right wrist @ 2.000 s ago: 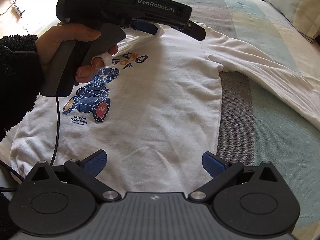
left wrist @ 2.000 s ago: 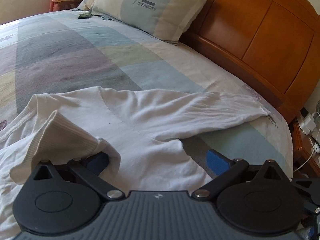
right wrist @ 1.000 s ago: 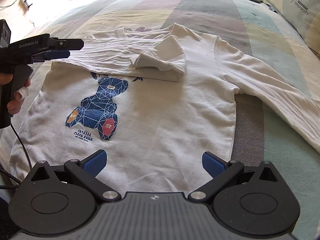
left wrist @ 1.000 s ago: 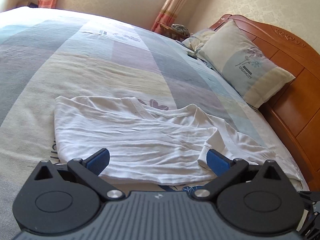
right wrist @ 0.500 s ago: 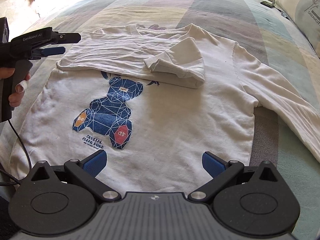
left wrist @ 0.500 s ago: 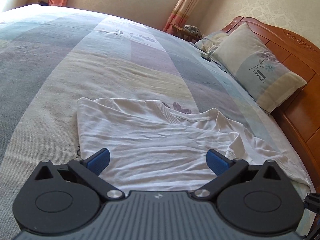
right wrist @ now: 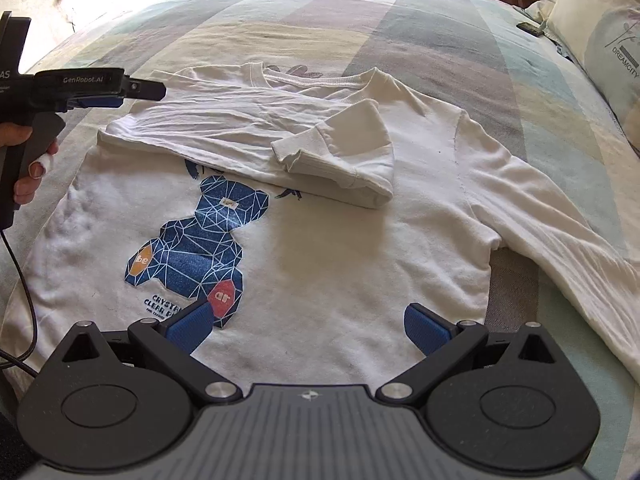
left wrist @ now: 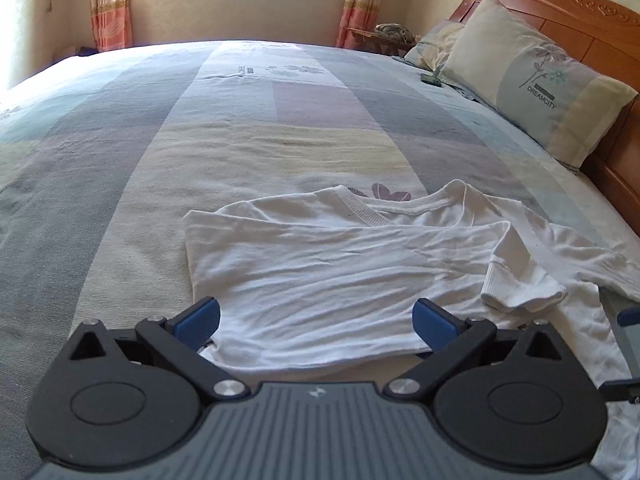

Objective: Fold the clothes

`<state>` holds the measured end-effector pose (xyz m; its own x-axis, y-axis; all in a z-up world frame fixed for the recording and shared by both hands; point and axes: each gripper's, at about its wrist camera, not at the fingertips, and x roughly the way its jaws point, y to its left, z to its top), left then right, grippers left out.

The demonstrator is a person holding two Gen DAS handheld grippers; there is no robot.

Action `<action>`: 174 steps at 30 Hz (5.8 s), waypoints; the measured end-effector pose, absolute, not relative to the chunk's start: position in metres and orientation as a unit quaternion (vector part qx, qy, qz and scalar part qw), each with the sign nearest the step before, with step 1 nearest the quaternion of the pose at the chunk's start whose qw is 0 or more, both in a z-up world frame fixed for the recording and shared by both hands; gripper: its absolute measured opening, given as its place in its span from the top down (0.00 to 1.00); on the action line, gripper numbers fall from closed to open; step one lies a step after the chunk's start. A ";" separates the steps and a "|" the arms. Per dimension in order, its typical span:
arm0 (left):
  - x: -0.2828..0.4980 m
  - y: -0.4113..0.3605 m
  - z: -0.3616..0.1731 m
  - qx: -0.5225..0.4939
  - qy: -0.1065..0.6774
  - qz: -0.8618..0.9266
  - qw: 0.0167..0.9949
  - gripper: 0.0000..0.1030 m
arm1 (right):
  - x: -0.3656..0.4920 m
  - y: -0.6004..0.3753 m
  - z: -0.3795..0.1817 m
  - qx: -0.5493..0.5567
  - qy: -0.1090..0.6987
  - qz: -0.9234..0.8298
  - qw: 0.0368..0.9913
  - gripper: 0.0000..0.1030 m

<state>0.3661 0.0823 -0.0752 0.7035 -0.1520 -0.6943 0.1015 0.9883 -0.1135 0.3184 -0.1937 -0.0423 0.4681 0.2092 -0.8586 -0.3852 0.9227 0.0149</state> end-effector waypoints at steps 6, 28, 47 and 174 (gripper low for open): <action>0.337 0.072 -0.076 0.016 0.391 -0.053 0.919 0.01 | 0.383 -0.169 -0.035 -0.127 0.430 0.168 0.878 0.00; 0.335 0.041 -0.066 0.024 0.394 -0.092 0.914 0.01 | 0.438 -0.212 -0.052 -0.161 0.466 0.054 0.868 0.00; 0.332 0.031 -0.068 0.036 0.404 -0.098 0.909 0.01 | 0.433 -0.222 -0.053 -0.008 0.440 0.219 0.871 0.00; 0.323 -0.082 -0.079 0.067 0.391 -0.253 0.882 0.01 | 0.246 -0.497 -0.090 0.271 0.263 -0.126 0.917 0.00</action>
<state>0.3235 -0.0823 -0.0785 0.5651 -0.3949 -0.7244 0.4994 0.8626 -0.0807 0.2463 -0.4965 -0.0902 0.8294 -0.0890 -0.5514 0.3748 0.8207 0.4312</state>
